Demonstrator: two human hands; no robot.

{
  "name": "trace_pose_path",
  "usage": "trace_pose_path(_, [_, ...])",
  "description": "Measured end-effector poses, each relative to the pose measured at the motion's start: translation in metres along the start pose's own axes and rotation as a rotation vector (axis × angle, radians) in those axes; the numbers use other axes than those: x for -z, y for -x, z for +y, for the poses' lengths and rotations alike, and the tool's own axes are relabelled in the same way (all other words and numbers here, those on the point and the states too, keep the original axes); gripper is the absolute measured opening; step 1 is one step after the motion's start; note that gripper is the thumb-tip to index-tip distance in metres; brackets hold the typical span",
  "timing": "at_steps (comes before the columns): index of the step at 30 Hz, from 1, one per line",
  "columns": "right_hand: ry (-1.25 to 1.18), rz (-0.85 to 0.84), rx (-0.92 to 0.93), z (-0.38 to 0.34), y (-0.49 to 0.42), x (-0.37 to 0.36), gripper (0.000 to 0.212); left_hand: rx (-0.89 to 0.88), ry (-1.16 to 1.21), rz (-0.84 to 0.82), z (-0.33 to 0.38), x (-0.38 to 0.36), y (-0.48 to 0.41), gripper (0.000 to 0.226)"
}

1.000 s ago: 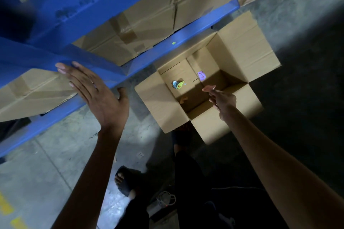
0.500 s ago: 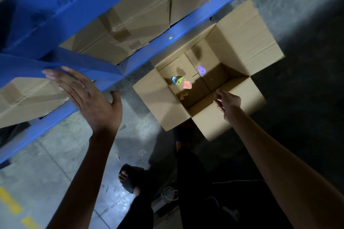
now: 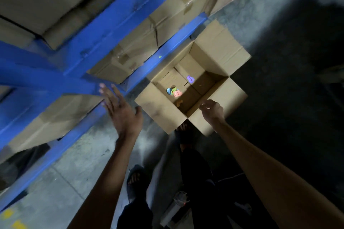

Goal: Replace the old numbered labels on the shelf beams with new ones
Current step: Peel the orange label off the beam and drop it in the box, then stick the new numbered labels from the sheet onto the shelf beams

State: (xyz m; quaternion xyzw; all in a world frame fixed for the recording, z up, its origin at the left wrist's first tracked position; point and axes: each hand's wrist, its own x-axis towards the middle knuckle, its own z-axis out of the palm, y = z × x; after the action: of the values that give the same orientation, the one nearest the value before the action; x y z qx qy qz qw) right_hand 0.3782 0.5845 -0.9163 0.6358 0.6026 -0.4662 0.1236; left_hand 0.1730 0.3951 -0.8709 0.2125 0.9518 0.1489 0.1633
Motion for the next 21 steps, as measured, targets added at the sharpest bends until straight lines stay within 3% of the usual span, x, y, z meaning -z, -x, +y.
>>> trace_pose_path(4, [0.021, 0.068, 0.064, -0.015, 0.105, 0.031, 0.045, -0.209, -0.008, -0.306, 0.042, 0.043, 0.044, 0.091])
trace_pose_path(10, [0.0, 0.418, 0.179, 0.004, 0.326, 0.081, 0.049, -0.646, 0.028, -0.455, 0.106, 0.153, 0.168, 0.082])
trace_pose_path(13, [-0.096, 0.606, 0.141, 0.042, 0.43, 0.095, 0.05, -0.857, -0.029, -0.522, 0.128, 0.196, 0.234, 0.077])
trace_pose_path(21, [-0.417, 1.045, -0.201, 0.177, 0.633, 0.087, 0.05, -1.255, -0.112, -0.776, 0.167, 0.238, 0.415, 0.065])
